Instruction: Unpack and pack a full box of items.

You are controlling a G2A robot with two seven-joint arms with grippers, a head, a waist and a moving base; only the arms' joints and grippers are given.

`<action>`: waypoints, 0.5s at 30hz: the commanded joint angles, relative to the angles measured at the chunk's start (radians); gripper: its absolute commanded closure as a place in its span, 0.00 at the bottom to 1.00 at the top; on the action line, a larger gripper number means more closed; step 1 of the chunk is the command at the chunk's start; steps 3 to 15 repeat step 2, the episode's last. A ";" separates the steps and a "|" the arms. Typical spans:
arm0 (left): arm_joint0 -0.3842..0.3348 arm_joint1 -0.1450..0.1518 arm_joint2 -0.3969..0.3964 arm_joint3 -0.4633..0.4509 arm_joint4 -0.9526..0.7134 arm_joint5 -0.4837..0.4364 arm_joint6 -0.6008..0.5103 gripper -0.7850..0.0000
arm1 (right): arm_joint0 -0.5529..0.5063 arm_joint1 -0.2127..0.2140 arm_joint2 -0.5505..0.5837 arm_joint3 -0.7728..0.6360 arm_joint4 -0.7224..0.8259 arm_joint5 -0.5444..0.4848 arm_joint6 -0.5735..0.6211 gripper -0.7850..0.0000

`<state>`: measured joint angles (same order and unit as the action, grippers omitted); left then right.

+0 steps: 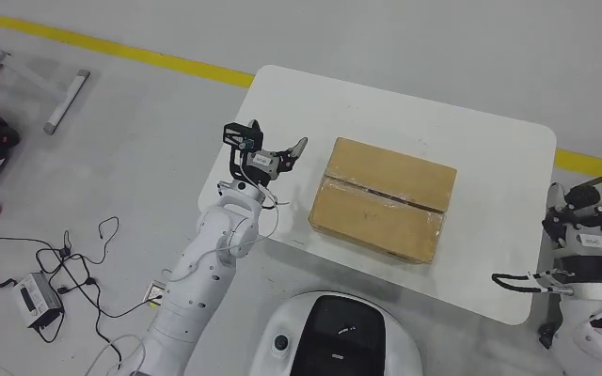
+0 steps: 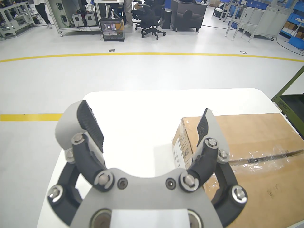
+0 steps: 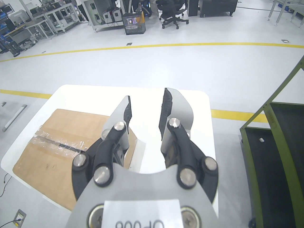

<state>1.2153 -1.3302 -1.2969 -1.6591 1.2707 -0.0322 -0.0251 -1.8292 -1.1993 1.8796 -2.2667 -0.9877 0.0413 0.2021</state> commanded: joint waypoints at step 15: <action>0.000 0.000 0.000 0.000 0.000 0.000 0.000 0.00 | 0.000 0.000 0.000 0.000 0.000 0.000 0.000 0.62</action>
